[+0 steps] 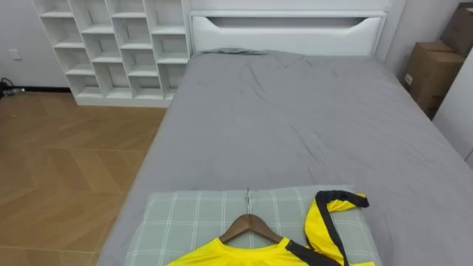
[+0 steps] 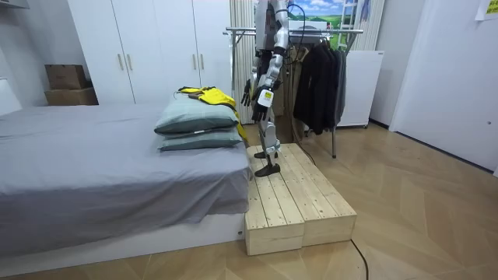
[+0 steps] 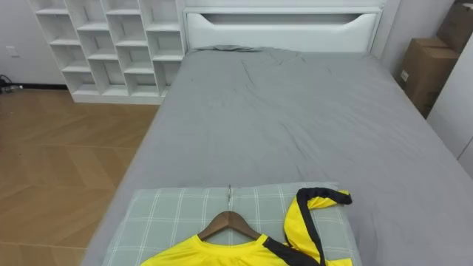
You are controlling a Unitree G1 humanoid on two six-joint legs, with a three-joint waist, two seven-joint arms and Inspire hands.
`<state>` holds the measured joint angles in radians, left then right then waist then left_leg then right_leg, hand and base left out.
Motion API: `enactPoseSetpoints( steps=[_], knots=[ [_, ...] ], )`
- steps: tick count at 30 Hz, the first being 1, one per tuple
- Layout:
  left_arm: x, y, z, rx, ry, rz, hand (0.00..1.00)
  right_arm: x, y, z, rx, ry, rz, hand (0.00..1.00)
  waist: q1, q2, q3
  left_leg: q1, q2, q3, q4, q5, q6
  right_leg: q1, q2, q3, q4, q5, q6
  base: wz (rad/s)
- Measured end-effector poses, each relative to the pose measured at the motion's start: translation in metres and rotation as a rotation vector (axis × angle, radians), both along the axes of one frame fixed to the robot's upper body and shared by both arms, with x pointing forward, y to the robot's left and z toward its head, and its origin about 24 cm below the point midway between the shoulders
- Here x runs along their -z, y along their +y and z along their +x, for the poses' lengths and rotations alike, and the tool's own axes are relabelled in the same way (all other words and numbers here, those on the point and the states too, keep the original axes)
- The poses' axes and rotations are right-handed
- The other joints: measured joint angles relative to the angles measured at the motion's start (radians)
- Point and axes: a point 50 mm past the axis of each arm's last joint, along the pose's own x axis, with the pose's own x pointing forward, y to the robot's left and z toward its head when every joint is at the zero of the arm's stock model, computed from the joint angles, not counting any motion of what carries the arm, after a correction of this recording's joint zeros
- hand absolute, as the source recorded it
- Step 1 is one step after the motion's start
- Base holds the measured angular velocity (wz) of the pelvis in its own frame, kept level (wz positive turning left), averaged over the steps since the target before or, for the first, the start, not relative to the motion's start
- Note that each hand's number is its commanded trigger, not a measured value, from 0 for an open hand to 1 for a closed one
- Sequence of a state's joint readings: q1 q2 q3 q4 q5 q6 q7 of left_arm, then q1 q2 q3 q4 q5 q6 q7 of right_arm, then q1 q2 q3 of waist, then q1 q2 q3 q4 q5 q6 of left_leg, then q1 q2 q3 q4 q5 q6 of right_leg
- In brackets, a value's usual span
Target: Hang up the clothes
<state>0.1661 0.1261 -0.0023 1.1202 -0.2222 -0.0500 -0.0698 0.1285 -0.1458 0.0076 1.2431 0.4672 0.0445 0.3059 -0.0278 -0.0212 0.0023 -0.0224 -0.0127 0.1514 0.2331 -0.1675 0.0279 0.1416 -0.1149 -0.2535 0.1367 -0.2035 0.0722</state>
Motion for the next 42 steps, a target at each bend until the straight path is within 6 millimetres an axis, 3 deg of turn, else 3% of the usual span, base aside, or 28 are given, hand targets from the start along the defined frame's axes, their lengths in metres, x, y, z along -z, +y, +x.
enactPoseSetpoints(
  steps=[16, 21, 42],
  knots=[
    [0.0, 0.0, 0.003, 0.021, -0.005, 0.007, 0.0, 0.0, 0.0, -0.002, 0.001, 0.001, 0.002, 0.0, 0.002, 0.0, 0.0003, 0.0, 0.001, 0.001, 0.002, -0.003, 0.0, 0.001, 0.0, 0.0, 0.005, -0.001, 0.0, 0.0],
    [0.0, 0.001, 0.001, 0.014, -0.006, 0.011, 0.0, 0.0, 0.0, -0.005, 0.005, 0.01, 0.0, 0.0, 0.003, -0.002, 0.0067, 0.016, 0.0, -0.008, 0.0, -0.011, 0.0, 0.018, 0.0, 0.001, 0.016, -0.001, -0.001, 0.04],
    [0.0, -0.001, -0.008, -0.152, -0.03, -0.023, 0.0, 0.0, -0.003, -0.002, 0.003, 0.0, -0.011, 0.0, 0.009, 0.008, 0.0031, 0.017, 0.001, -0.018, 0.018, -0.017, 0.004, 0.018, 0.0, -0.006, 0.032, 0.001, -0.004, 0.01]
  ],
)
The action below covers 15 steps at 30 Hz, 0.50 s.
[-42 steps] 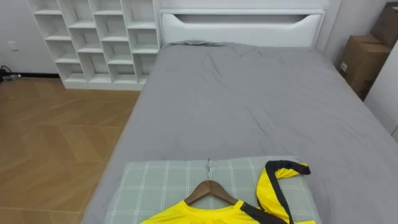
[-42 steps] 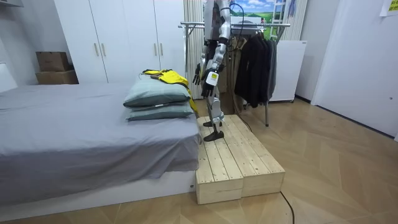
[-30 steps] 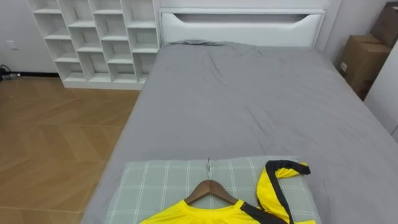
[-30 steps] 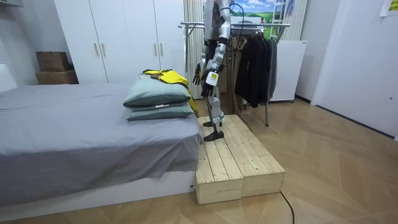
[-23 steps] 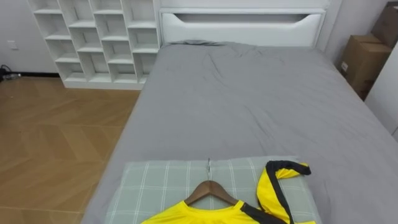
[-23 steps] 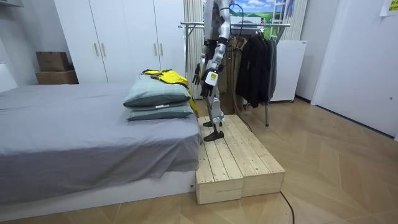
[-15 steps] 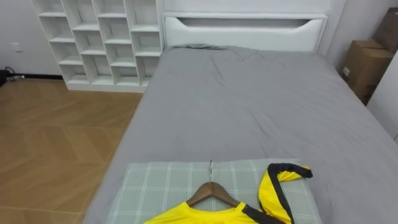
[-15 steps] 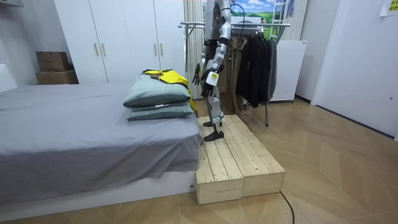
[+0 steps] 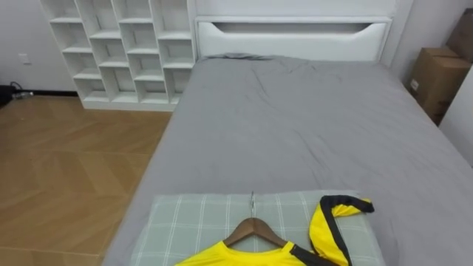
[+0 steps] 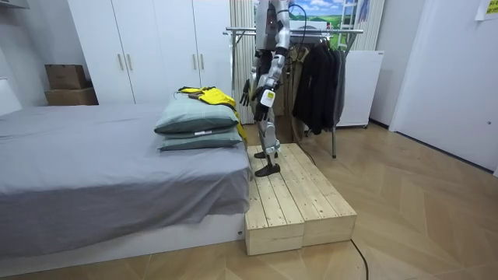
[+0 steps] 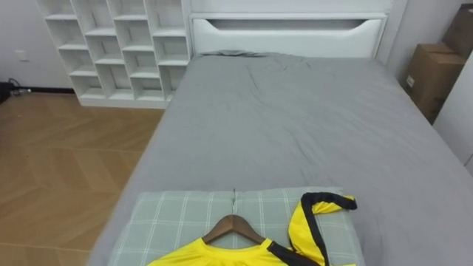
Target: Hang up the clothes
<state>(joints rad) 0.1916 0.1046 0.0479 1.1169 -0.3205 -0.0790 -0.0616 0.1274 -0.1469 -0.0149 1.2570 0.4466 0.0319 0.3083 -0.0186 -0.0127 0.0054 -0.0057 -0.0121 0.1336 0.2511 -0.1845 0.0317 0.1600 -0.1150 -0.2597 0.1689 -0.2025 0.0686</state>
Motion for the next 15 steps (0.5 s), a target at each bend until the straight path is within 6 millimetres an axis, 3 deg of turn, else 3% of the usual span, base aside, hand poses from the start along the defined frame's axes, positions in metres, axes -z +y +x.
enactPoseSetpoints(
  steps=[5, 10, 15],
  knots=[
    [-0.005, 0.018, 0.003, -0.068, -0.019, 0.112, 0.0, 0.0, -0.003, -0.001, -0.012, -0.004, -0.021, 0.0, -0.001, 0.006, -0.0017, 0.0, 0.0, -0.015, 0.011, -0.002, 0.0, 0.011, 0.001, -0.018, 0.0, 0.001, -0.002, 0.09],
    [-0.021, 0.043, 0.024, 0.017, -0.066, 0.43, 0.0, -0.001, -0.007, -0.002, -0.015, -0.008, -0.041, 0.0, 0.002, 0.011, 0.0009, -0.006, 0.0, -0.038, 0.024, -0.007, -0.002, 0.02, 0.006, -0.024, -0.001, 0.001, -0.002, 0.08],
    [-0.043, 0.058, 0.051, 0.008, -0.167, 0.679, 0.0, -0.002, -0.01, -0.001, -0.031, -0.013, -0.057, 0.0, -0.002, 0.018, -0.002, -0.011, 0.0, -0.044, 0.026, -0.002, -0.005, 0.016, 0.007, -0.029, -0.002, -0.002, -0.005, 0.03]
  ],
)
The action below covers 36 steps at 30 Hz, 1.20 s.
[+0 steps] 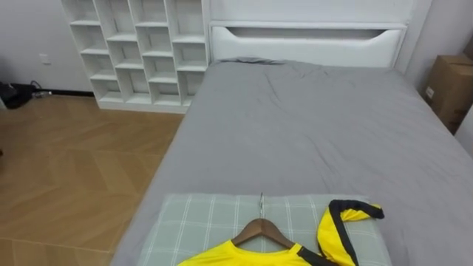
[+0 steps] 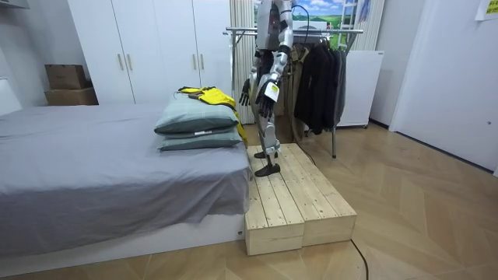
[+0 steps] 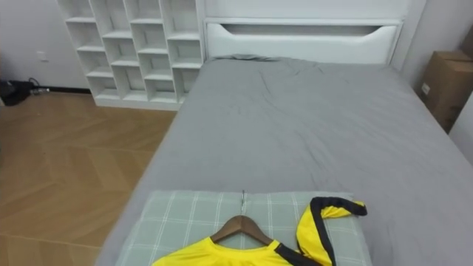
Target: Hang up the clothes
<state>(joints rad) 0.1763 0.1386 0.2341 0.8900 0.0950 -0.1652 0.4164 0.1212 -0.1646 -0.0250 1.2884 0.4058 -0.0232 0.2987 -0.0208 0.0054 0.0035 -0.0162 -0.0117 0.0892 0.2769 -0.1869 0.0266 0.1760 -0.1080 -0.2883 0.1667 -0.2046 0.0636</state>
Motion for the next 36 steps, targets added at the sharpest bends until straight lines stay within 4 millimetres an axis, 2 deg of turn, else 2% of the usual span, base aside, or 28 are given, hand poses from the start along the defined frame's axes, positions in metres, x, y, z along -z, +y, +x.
enactPoseSetpoints(
  steps=[3, 7, 15, 20, 26, 29, 36],
  knots=[
    [-0.016, 0.007, 0.016, 0.002, -0.079, 0.15, 0.0, 0.0, 0.0, 0.0, -0.01, 0.0, -0.005, 0.0, 0.001, -0.009, 0.0012, -0.005, -0.003, 0.004, -0.002, 0.005, -0.002, 0.0, -0.002, -0.002, -0.017, -0.015, 0.001, -0.03],
    [-0.039, 0.009, 0.037, 0.016, -0.202, 0.307, 0.0, 0.0, 0.0, 0.0, -0.003, 0.002, -0.007, 0.0, -0.008, -0.007, -0.0019, -0.006, -0.002, -0.004, -0.007, 0.012, -0.006, 0.001, 0.0, -0.011, -0.016, -0.016, 0.0, 0.06],
    [-0.069, 0.012, 0.054, -0.007, -0.347, 0.503, 0.0, 0.0, -0.001, 0.001, -0.003, 0.006, -0.02, 0.0, -0.014, -0.007, -0.0036, -0.006, 0.0, -0.012, -0.005, 0.015, -0.009, 0.0, 0.004, -0.013, -0.016, -0.012, -0.006, 0.0],
    [-0.088, 0.016, 0.072, 0.11, -0.399, 0.671, 0.0, -0.001, -0.004, 0.0, -0.006, 0.009, -0.032, 0.0, -0.016, 0.002, -0.0024, -0.006, 0.0, -0.015, -0.007, 0.013, -0.009, -0.002, 0.005, -0.01, -0.014, -0.008, -0.012, 0.0],
    [-0.113, 0.003, 0.096, 0.245, -0.507, 0.782, 0.0, -0.003, -0.012, 0.004, -0.037, -0.004, -0.05, 0.0, -0.04, 0.027, -0.0057, -0.007, 0.0, -0.018, -0.005, 0.013, -0.01, 0.0, 0.008, -0.001, -0.015, -0.006, -0.014, 0.0],
    [-0.121, -0.008, 0.104, 0.293, -0.566, 0.787, 0.0, -0.005, -0.017, 0.006, -0.046, -0.015, -0.065, 0.0, -0.059, 0.039, -0.0016, -0.01, 0.0, -0.011, -0.001, 0.013, -0.01, -0.002, 0.007, -0.001, -0.019, -0.007, -0.014, -0.03],
    [-0.123, -0.023, 0.111, 0.441, -0.549, 0.838, 0.0, -0.005, -0.019, 0.005, -0.01, -0.005, -0.063, 0.0, -0.084, 0.04, -0.0016, -0.009, 0.0, -0.008, -0.002, 0.013, -0.01, -0.002, 0.008, 0.023, -0.031, -0.007, -0.013, -0.08]
  ],
)
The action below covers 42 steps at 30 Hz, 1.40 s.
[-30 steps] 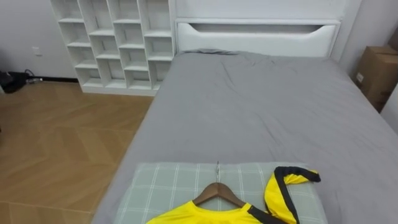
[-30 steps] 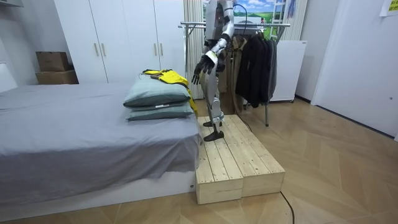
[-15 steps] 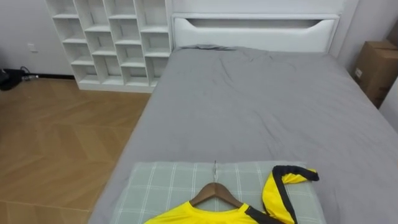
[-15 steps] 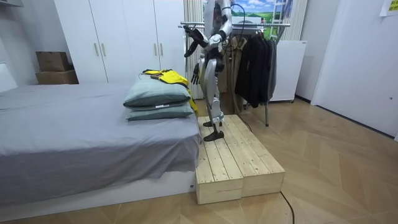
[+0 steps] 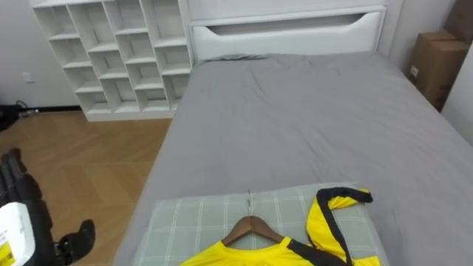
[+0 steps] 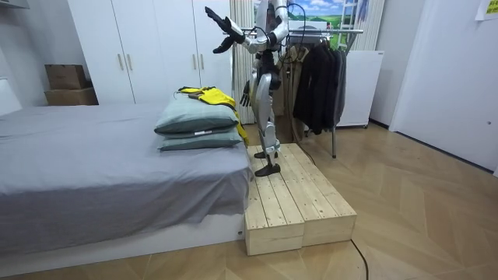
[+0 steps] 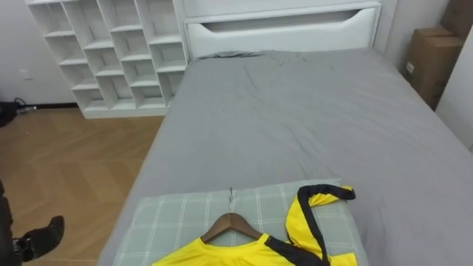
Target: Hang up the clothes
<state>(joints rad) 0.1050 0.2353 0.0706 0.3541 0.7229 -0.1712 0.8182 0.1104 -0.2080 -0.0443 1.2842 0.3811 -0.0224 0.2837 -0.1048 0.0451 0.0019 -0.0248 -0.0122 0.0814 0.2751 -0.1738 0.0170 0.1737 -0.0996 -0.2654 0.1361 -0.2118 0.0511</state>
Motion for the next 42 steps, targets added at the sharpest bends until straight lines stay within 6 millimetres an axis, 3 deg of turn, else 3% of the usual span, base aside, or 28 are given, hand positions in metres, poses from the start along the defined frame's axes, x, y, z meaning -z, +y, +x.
enactPoseSetpoints(
  steps=[14, 26, 42],
  knots=[
    [0.01, -0.023, 0.006, 0.152, 0.149, 0.094, 0.0, 0.0, 0.0, -0.002, 0.028, 0.004, 0.007, 0.0, -0.005, -0.005, 0.0018, 0.018, 0.0, 0.004, -0.018, 0.0, 0.0, 0.0, 0.0, 0.02, 0.002, 0.001, 0.0, -0.03],
    [0.016, -0.033, 0.012, 0.234, 0.259, 0.096, 0.0, 0.0, 0.0, 0.002, 0.002, -0.006, 0.014, 0.0, -0.036, -0.009, 0.0051, 0.019, -0.001, 0.012, -0.023, 0.0, -0.001, -0.002, -0.001, 0.03, -0.002, 0.0, 0.0, -0.01],
    [0.045, -0.047, 0.021, 0.318, 0.47, 0.017, 0.0, 0.0, 0.002, 0.006, -0.009, -0.025, 0.034, 0.0, -0.069, -0.016, 0.0047, 0.003, 0.0, 0.024, -0.035, 0.0, 0.0, -0.037, -0.003, 0.037, 0.015, 0.001, 0.0, -0.02]
  ],
)
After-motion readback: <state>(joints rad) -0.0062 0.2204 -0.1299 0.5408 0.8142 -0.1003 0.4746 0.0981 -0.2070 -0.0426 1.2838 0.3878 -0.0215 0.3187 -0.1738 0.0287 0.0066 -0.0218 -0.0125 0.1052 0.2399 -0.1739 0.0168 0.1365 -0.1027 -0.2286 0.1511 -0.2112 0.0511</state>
